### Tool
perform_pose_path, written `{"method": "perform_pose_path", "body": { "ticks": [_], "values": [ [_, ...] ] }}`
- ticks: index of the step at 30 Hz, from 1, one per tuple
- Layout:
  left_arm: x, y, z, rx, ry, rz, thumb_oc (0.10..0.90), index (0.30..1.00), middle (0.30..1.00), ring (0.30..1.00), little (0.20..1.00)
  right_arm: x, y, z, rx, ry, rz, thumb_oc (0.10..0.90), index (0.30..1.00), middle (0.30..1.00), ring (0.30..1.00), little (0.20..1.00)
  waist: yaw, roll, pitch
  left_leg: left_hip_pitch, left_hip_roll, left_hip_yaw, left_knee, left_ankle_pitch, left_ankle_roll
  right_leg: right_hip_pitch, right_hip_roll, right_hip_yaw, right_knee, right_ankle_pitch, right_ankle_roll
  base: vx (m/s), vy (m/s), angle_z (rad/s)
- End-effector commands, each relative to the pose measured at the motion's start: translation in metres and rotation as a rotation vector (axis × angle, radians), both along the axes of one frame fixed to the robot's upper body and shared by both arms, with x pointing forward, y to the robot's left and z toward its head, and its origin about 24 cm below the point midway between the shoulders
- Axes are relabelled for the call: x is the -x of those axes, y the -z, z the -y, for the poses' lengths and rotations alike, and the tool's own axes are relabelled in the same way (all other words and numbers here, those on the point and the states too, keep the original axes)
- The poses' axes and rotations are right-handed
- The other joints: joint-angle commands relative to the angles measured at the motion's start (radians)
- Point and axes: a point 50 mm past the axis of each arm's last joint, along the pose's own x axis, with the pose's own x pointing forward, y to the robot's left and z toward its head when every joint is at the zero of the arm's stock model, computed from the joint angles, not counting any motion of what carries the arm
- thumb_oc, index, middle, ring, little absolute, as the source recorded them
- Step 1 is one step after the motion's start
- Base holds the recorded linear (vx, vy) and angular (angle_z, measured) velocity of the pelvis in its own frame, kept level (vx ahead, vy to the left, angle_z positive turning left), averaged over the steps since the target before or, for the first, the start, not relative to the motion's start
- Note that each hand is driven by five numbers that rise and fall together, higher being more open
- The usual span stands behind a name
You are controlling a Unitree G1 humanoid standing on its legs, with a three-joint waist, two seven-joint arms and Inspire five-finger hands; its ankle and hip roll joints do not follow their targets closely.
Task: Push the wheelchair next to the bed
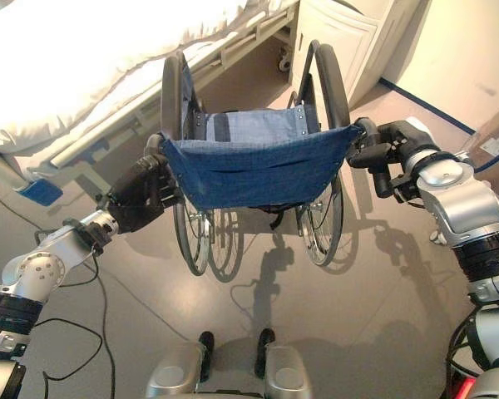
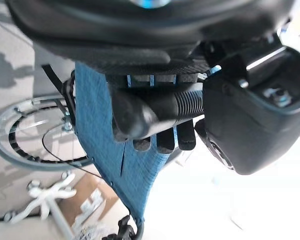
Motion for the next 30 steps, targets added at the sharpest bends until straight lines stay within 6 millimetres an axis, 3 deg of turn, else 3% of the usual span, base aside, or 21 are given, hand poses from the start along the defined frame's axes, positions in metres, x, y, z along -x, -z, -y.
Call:
{"method": "perform_pose_path", "body": {
  "ticks": [1, 2, 4, 6, 8, 10, 11, 13, 15, 18, 19, 22, 30],
  "values": [
    [0.0, -0.093, -0.028, 0.091, -0.106, 0.464, 0.4, 0.3, 0.3, 0.3, 0.3, -0.003, -0.042, -0.068, 0.029, -0.357, 0.219, 0.4, 0.3, 0.3, 0.3, 0.3, 0.047, -0.037, -0.261, -0.029, -0.04, 0.044, 0.273, 0.125, 0.015, 0.055, 0.022, -0.006, -0.108, 0.076, 0.074, 0.22, -0.041, 0.23],
    [-0.002, -0.092, -0.031, 0.086, -0.115, 0.459, 0.4, 0.3, 0.3, 0.3, 0.3, -0.003, -0.043, -0.068, 0.025, -0.358, 0.214, 0.4, 0.3, 0.3, 0.3, 0.3, 0.047, -0.036, -0.257, -0.055, -0.039, 0.044, 0.275, 0.119, 0.021, 0.063, 0.026, -0.006, -0.105, 0.074, 0.071, 0.21, -0.02, 0.18],
    [-0.004, -0.092, -0.038, 0.076, -0.126, 0.451, 0.4, 0.3, 0.3, 0.3, 0.3, -0.004, -0.04, -0.071, 0.022, -0.358, 0.206, 0.4, 0.3, 0.3, 0.3, 0.3, 0.049, -0.031, -0.25, -0.078, -0.03, 0.054, 0.155, 0.101, 0.036, 0.091, 0.037, -0.001, -0.111, 0.066, 0.076, 0.24, 0.017, 0.14],
    [-0.005, -0.093, -0.041, 0.054, -0.127, 0.449, 0.4, 0.3, 0.3, 0.3, 0.3, -0.006, -0.037, -0.074, 0.013, -0.353, 0.205, 0.4, 0.3, 0.3, 0.3, 0.3, 0.045, -0.022, -0.251, -0.058, 0.012, 0.08, 0.001, 0.124, 0.03, 0.112, 0.051, -0.009, -0.117, 0.049, 0.078, 0.22, 0.079, -0.02],
    [-0.007, -0.089, -0.043, 0.045, -0.128, 0.442, 0.4, 0.3, 0.3, 0.3, 0.3, -0.006, -0.034, -0.075, 0.005, -0.351, 0.195, 0.4, 0.3, 0.3, 0.3, 0.3, 0.045, -0.004, -0.252, -0.036, 0.064, 0.089, -0.248, 0.194, 0.007, 0.151, 0.06, -0.016, -0.123, 0.018, 0.08, 0.29, 0.189, -0.03],
    [-0.008, -0.086, -0.044, 0.035, -0.128, 0.44, 0.4, 0.3, 0.3, 0.3, 0.3, -0.006, -0.031, -0.077, -0.009, -0.353, 0.186, 0.4, 0.3, 0.3, 0.3, 0.3, 0.05, 0.012, -0.25, -0.041, 0.092, 0.067, -0.374, 0.254, -0.015, 0.178, 0.067, -0.013, -0.128, -0.001, 0.081, 0.34, 0.236, -0.01],
    [-0.007, -0.084, -0.046, 0.027, -0.134, 0.438, 0.4, 0.3, 0.3, 0.3, 0.3, -0.004, -0.026, -0.079, -0.019, -0.361, 0.176, 0.4, 0.3, 0.3, 0.3, 0.3, 0.056, 0.025, -0.243, -0.044, 0.115, 0.035, -0.472, 0.32, -0.03, 0.206, 0.07, -0.001, -0.126, -0.02, 0.078, 0.35, 0.235, -0.07],
    [-0.004, -0.082, -0.049, 0.019, -0.139, 0.439, 0.4, 0.3, 0.3, 0.3, 0.3, -0.001, -0.022, -0.081, -0.027, -0.368, 0.166, 0.4, 0.3, 0.3, 0.3, 0.3, 0.062, 0.031, -0.238, -0.052, 0.121, -0.001, -0.517, 0.334, -0.033, 0.223, 0.065, 0.017, -0.123, -0.033, 0.081, 0.29, 0.226, -0.21],
    [0.001, -0.083, -0.057, 0.009, -0.153, 0.441, 0.4, 0.3, 0.3, 0.3, 0.3, 0.005, -0.018, -0.081, -0.042, -0.386, 0.165, 0.4, 0.3, 0.3, 0.3, 0.3, 0.064, 0.044, -0.241, -0.068, 0.125, -0.038, -0.486, 0.331, -0.028, 0.221, 0.059, 0.048, -0.105, -0.047, 0.085, 0.27, 0.27, -0.48],
    [0.001, -0.082, -0.064, 0.008, -0.163, 0.435, 0.4, 0.3, 0.3, 0.3, 0.3, 0.012, -0.007, -0.079, -0.062, -0.401, 0.165, 0.4, 0.3, 0.3, 0.3, 0.3, 0.041, 0.062, -0.253, -0.048, 0.124, 0.008, -0.483, 0.269, -0.028, 0.227, 0.036, 0.042, -0.065, -0.079, 0.099, 0.26, 0.296, -0.6],
    [0.0, -0.082, -0.065, 0.002, -0.161, 0.43, 0.4, 0.3, 0.3, 0.3, 0.3, 0.016, -0.002, -0.077, -0.073, -0.404, 0.164, 0.4, 0.3, 0.3, 0.3, 0.3, 0.031, 0.061, -0.256, -0.038, 0.107, 0.02, -0.466, 0.223, -0.021, 0.23, 0.015, 0.04, -0.04, -0.095, 0.109, 0.22, 0.31, -0.34],
    [-0.005, -0.089, -0.061, -0.018, -0.143, 0.433, 0.4, 0.3, 0.3, 0.3, 0.3, 0.022, 0.003, -0.075, -0.096, -0.396, 0.179, 0.4, 0.3, 0.3, 0.3, 0.3, 0.017, 0.06, -0.255, -0.028, 0.066, 0.046, -0.443, 0.153, 0.006, 0.222, -0.021, 0.039, -0.001, -0.099, 0.134, 0.18, 0.283, -0.18],
    [-0.015, -0.106, -0.061, -0.04, -0.143, 0.464, 0.4, 0.3, 0.3, 0.3, 0.3, 0.027, 0.012, -0.076, -0.167, -0.379, 0.194, 0.4, 0.3, 0.3, 0.3, 0.3, 0.012, 0.058, -0.254, -0.024, -0.022, 0.098, -0.4, 0.083, 0.067, 0.188, -0.089, 0.003, 0.065, -0.056, 0.169, 0.1, 0.225, -0.18]
  ]
}}
